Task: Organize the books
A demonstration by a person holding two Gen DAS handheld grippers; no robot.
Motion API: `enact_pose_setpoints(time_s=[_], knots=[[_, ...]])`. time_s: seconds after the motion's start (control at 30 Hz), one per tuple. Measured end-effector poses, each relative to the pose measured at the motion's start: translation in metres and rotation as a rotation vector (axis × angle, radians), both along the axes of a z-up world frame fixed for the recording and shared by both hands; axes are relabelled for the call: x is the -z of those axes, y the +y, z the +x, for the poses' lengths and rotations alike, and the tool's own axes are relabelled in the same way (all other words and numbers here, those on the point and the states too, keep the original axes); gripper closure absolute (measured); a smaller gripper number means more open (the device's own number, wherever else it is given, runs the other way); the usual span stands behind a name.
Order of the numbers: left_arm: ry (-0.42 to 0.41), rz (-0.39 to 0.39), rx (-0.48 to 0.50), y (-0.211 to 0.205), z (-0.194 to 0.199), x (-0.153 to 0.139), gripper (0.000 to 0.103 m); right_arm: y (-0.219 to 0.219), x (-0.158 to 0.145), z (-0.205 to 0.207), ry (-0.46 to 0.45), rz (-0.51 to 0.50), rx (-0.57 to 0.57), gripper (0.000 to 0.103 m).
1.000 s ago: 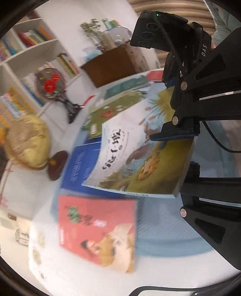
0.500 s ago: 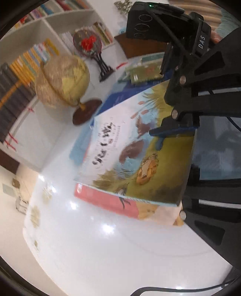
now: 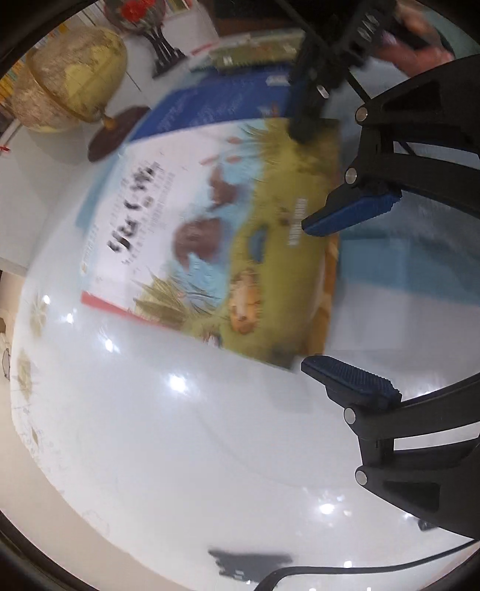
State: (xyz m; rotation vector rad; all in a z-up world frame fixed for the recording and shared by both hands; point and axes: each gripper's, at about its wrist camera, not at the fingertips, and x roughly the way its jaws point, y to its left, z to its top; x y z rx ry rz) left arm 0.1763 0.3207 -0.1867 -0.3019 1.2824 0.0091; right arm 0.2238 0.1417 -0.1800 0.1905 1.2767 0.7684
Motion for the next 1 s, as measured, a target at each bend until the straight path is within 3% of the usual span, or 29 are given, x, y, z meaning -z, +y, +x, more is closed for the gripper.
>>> enact_pose_setpoints(time_s=[0.2, 0.27, 0.43, 0.63, 0.77, 1.0], knots=[[-0.005, -0.007, 0.000, 0.001, -0.005, 0.001, 0.037, -0.001, -0.002, -0.004, -0.006, -0.016, -0.001, 0.078], [-0.036, 0.045, 0.001, 0.002, -0.001, -0.007, 0.037, -0.004, -0.001, -0.004, 0.002, -0.018, 0.010, 0.078], [-0.124, 0.085, -0.055, 0.033, 0.035, -0.022, 0.037, -0.011, -0.007, -0.001, -0.012, -0.017, 0.030, 0.078], [-0.045, 0.028, -0.051, 0.038, 0.074, 0.007, 0.036, 0.008, -0.004, 0.005, 0.002, 0.000, -0.013, 0.078], [-0.047, 0.042, -0.018, 0.026, 0.066, 0.006, 0.034, 0.013, 0.003, 0.006, 0.017, -0.017, -0.026, 0.076], [-0.027, -0.015, 0.022, 0.007, 0.029, 0.003, 0.034, -0.008, 0.000, -0.002, 0.036, -0.019, 0.003, 0.072]])
